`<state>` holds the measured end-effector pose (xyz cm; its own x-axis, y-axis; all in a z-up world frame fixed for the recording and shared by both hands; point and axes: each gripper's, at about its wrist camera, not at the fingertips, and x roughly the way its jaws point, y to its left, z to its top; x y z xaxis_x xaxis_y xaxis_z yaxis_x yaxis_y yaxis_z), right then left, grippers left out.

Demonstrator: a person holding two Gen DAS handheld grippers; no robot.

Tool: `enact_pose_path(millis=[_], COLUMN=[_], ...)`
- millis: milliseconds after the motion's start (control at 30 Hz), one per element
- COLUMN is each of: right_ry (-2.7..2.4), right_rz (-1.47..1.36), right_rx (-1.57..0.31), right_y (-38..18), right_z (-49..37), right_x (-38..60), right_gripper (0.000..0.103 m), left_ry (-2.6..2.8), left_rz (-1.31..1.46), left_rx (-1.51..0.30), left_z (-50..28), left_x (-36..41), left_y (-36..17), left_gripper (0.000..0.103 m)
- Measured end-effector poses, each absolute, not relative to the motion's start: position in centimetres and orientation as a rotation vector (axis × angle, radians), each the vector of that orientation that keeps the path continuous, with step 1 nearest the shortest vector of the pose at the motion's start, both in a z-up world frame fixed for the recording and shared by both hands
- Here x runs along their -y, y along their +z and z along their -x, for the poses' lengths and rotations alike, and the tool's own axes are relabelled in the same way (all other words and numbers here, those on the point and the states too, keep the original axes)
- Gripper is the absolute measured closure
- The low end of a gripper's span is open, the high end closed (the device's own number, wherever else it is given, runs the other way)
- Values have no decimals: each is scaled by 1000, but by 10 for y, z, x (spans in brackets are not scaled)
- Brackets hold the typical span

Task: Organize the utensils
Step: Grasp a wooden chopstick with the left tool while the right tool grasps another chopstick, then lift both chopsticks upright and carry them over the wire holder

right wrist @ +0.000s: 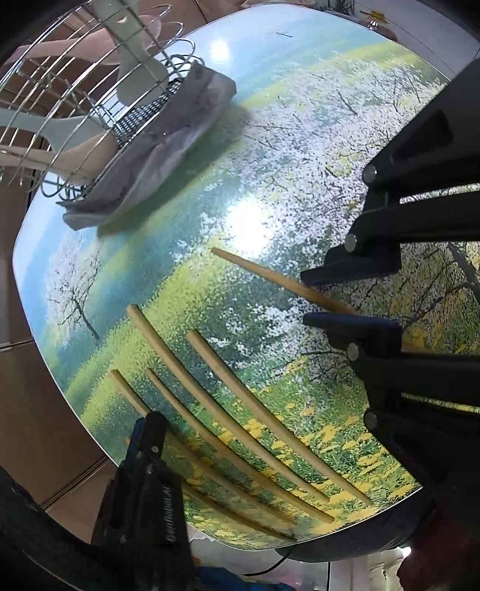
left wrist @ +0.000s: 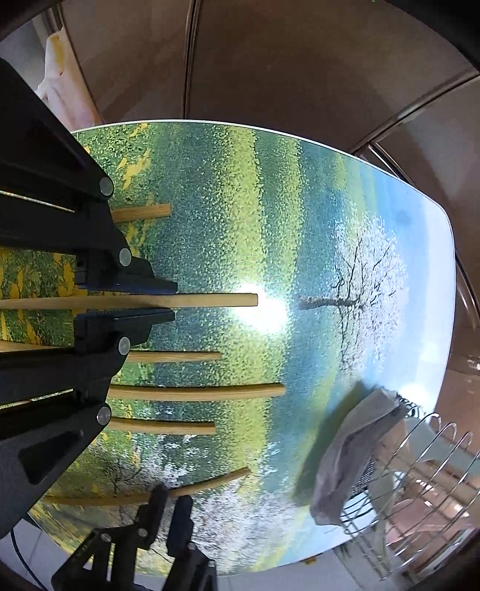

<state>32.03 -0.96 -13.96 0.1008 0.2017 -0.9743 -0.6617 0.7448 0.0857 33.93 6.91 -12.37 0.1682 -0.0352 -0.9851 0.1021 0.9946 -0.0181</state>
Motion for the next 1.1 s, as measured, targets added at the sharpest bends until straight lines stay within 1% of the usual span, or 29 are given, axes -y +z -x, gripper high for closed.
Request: enact_pose_path(millis=[233,300,333,433,667,833,1100], right_ry=[628,623,622,625,635,678,728], right_rz=[465,462,455,430,378,326,162], right_rx=[-1360,-1357,-1352,-1335,-1280,-1189,-964], right_y=[-147,-146,-146,-143,-144,-135,-102], right_z=[-334,-334,-334,-330,-319,-296,-251], right_x=[-8,-10,-11,-11,-4,4,36], right_gripper=[87,89,92,96,97,97,97], left_ry=[-99,-97,-100,-104,-89,-99,-110], left_rz=[-52,-35,-26,-3,63,80,105], left_rx=[-1421,-1415,-1410,-1387,-1305,-1202,-1042], left_z=[-334,-335,-335,-330,-321,-309,-281], left_x=[-60,-63,-64,-66,-79,-86,-94], left_y=[-121,-122,-122,-121,-118,-99,-67], left_gripper=[96,97,97,97,97,97,97])
